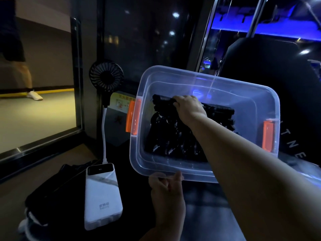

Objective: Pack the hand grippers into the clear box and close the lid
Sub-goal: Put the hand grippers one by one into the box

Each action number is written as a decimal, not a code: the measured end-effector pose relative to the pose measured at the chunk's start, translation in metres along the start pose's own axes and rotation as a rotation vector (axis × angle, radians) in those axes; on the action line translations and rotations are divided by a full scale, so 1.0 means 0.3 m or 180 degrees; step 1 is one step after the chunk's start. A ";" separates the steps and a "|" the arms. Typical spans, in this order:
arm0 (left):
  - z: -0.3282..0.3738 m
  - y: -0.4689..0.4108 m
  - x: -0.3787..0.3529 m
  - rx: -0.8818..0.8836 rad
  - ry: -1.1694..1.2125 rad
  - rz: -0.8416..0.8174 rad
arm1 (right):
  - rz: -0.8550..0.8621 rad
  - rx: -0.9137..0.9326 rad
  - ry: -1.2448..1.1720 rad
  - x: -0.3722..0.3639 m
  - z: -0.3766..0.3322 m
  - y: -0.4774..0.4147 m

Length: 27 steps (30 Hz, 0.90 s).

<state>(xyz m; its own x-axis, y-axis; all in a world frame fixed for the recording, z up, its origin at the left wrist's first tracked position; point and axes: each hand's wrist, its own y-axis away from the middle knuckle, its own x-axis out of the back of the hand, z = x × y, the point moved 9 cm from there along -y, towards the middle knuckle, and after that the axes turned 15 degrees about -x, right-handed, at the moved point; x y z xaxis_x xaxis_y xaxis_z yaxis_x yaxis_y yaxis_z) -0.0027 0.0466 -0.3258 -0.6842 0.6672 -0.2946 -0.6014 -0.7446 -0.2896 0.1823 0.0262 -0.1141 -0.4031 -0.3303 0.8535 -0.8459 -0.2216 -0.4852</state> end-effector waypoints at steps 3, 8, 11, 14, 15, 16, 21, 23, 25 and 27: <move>0.015 0.000 -0.003 -0.0040 0.0024 -0.0013 | 0.0036 -0.0037 0.0311 -0.015 -0.005 -0.009; 0.027 -0.001 -0.006 -0.0126 -0.0047 -0.0045 | -0.0023 -0.0096 0.0439 -0.029 0.021 -0.022; 0.015 0.002 -0.003 -0.0092 -0.0052 0.0003 | 0.0059 -0.0073 0.0338 -0.023 0.024 -0.009; 0.009 0.003 0.005 -0.0086 -0.0148 0.0018 | 0.0326 -0.0052 0.0156 0.009 0.027 0.016; 0.016 0.004 0.004 -0.0063 -0.0097 0.0000 | 0.0413 -0.0042 0.0127 0.020 0.029 0.027; 0.020 0.005 0.004 -0.0038 -0.0057 -0.0031 | 0.0488 -0.0023 0.0114 0.029 0.034 0.040; 0.020 0.004 0.008 -0.0183 -0.0210 -0.0100 | 0.0760 0.0038 -0.0035 0.081 0.096 0.106; 0.004 -0.004 0.008 -0.0136 -0.0308 -0.0099 | 0.0774 0.0015 -0.0059 0.099 0.138 0.138; 0.004 -0.006 0.006 -0.0078 -0.0332 -0.0077 | 0.0791 -0.0044 -0.0119 0.119 0.186 0.178; 0.015 0.000 0.004 -0.0075 -0.0375 -0.0090 | 0.0853 -0.0076 -0.0181 0.139 0.238 0.223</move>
<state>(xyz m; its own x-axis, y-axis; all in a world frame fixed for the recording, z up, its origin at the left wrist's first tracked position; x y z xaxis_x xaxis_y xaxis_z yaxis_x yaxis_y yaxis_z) -0.0054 0.0473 -0.3220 -0.7117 0.6797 -0.1774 -0.6121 -0.7240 -0.3180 0.1337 -0.0679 -0.1245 -0.5940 -0.4254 0.6828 -0.7199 -0.0977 -0.6871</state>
